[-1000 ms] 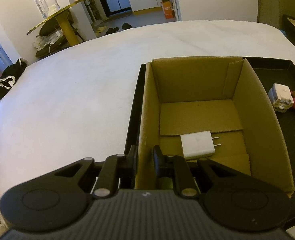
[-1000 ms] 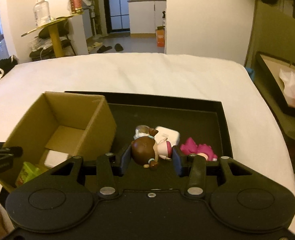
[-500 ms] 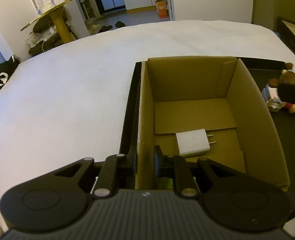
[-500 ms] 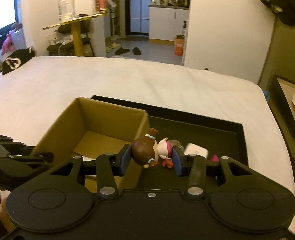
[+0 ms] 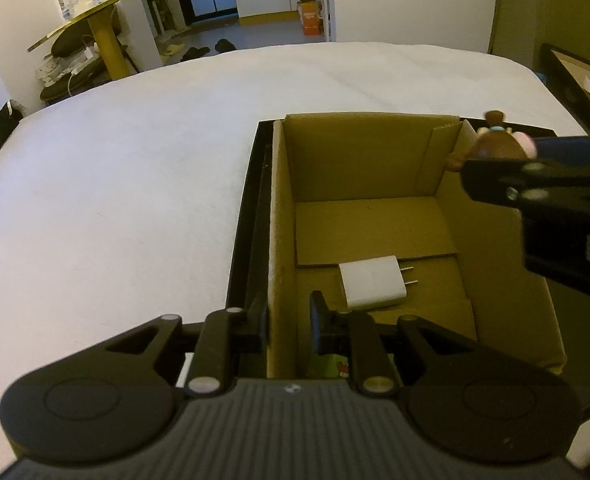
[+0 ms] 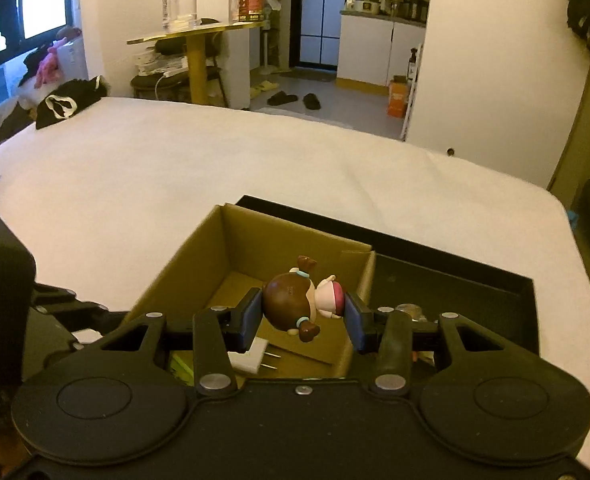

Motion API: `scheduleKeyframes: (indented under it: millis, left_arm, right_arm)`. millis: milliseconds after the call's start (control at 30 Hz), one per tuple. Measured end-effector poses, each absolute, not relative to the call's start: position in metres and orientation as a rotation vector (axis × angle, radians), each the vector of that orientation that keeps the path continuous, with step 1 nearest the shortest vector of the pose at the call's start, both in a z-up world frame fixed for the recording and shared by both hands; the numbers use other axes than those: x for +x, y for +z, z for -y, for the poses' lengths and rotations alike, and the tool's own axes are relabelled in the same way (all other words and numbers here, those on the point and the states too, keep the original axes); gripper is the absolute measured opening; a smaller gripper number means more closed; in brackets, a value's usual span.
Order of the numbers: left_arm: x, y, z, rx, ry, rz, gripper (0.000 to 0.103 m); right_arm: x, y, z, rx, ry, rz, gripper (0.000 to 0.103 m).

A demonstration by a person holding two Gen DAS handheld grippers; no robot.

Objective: Organize rigid objects
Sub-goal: 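Carry the brown-haired doll into the box and open the right gripper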

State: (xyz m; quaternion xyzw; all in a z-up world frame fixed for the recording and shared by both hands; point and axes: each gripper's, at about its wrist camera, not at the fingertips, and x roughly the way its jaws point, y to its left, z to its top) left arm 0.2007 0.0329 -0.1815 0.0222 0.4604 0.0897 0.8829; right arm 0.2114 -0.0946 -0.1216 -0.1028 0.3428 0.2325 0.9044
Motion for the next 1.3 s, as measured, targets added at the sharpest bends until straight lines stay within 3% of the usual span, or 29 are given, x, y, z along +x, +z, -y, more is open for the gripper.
scheduleKeyframes:
  millis: [300,600,1300]
  left_arm:
    - [0.198,-0.179,-0.043,-0.019,0.173,-0.962,0.025]
    - [0.196,-0.176,-0.053,-0.087,0.167,-0.957,0.038]
    - [0.195,-0.175,-0.061,-0.122,0.153,-0.955,0.049]
  right_arm:
    - [0.221,-0.119,0.078,-0.188,0.531,-0.742,0.043]
    - [0.224,-0.117,0.060,-0.213,0.568,-0.744,0.044]
    - [0.215,-0.114,0.056,-0.242,0.544,-0.759,0.057]
